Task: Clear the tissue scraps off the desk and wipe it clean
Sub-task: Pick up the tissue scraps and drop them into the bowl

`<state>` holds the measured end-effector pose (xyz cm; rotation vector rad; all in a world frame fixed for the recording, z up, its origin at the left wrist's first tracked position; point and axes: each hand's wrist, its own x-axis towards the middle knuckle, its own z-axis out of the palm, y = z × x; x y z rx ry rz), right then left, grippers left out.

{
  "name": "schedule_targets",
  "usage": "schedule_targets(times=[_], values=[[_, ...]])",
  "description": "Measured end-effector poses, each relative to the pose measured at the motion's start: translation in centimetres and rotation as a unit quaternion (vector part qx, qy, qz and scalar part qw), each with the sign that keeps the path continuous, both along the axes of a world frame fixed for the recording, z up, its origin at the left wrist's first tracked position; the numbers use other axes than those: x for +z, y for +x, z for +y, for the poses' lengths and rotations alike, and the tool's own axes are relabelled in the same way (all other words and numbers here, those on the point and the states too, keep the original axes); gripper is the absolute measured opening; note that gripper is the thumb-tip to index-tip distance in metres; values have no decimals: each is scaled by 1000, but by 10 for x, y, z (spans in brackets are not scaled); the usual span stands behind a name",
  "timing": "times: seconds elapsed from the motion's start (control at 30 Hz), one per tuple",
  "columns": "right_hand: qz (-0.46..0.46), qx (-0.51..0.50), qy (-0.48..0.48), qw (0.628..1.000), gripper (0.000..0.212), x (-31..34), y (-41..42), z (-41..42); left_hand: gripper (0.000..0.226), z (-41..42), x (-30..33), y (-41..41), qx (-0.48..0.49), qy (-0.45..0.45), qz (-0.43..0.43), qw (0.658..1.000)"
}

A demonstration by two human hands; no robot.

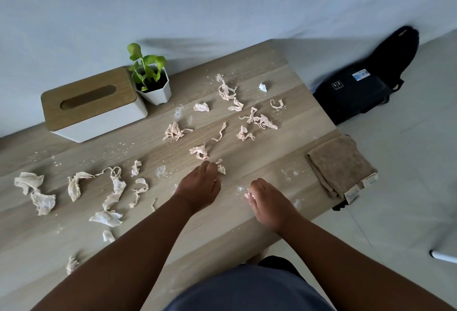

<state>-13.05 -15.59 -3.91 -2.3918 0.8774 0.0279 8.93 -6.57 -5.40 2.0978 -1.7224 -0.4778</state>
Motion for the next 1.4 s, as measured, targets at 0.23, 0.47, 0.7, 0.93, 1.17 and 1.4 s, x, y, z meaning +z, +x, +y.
schedule_targets(times=[0.23,0.47,0.7,0.93,1.17,1.4], values=[[45,-31,24,998,8,4,-3,-4,2,6,0,3,-3,33,8,999],[34,-97,39,994,11,3,-8,-8,11,5,1,2,29,52,61,996],[31,-62,17,997,9,1,-15,-13,24,12,2,5,9,49,50,998],[31,-41,-78,996,31,-4,-20,-13,25,20,-1,5,42,46,17,998],[112,-45,-106,987,42,0,-18,-19,28,15,-8,7,55,64,27,996],[111,-65,-129,983,38,3,-16,-21,34,13,-8,1,72,41,-38,996]])
